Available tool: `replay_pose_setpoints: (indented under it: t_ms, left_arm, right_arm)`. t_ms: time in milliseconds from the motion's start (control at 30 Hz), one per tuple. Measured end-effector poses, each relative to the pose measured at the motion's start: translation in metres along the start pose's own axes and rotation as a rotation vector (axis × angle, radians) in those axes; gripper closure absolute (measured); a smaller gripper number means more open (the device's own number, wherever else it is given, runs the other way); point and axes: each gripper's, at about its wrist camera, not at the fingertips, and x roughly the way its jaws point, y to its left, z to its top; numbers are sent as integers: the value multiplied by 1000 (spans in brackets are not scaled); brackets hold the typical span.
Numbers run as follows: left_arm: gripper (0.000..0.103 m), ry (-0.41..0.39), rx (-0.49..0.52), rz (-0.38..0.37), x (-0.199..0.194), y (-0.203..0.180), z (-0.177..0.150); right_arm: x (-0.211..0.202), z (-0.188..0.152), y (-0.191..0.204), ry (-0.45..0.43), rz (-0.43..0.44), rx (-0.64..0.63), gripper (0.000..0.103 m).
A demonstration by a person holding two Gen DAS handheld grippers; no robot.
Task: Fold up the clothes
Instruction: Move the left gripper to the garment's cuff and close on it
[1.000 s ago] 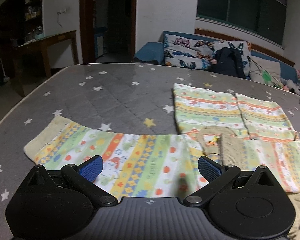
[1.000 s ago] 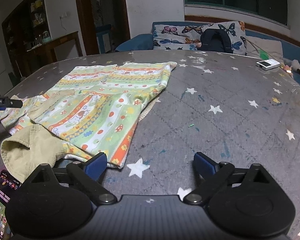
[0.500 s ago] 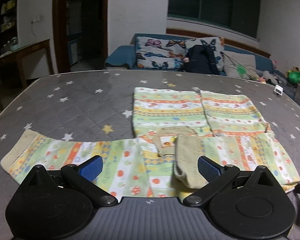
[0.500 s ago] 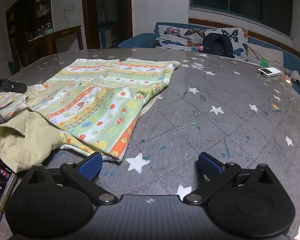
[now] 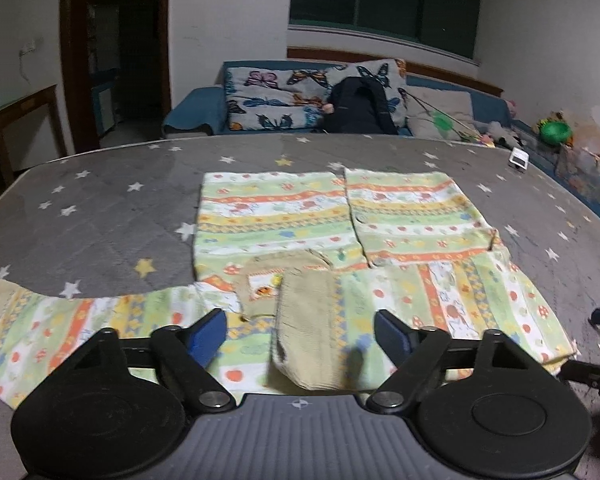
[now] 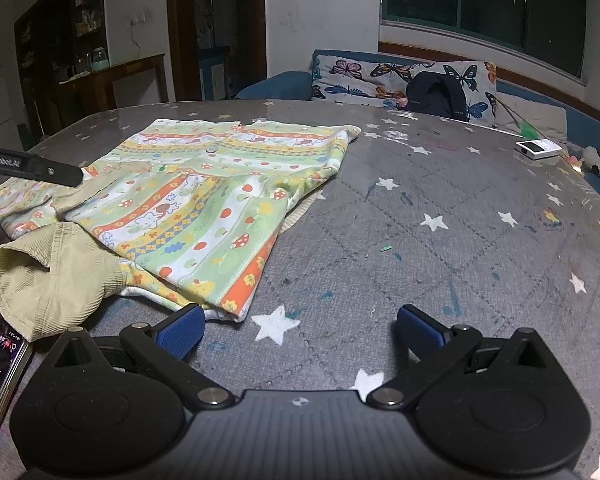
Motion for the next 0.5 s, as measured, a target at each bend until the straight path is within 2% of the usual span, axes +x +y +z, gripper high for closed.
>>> replay_pose_setpoints:
  t_ms: [33,67,133,200,400,500]
  left_arm:
    - [33,8,3,1,3,-1,-1]
    - [45,18,1,3,5,-1,-2]
    - [56,39,-17,0,10,1,-3]
    - [55,45,-25,14,15,2,-4]
    - [56,33,34,86,12,1,-8]
    - [51,18,-4,101,3,18,-7]
  right_arm:
    - [0,0,0,-1,0,0,0]
    - [0,0,0,-1,0,0,0]
    - [0,0,0,-3,0,0,0]
    - [0,0,1,-4,0,0,0]
    - [0,-2,-1,-7,1,0,0]
    - [0,-2,-1,-7,1,-1,0]
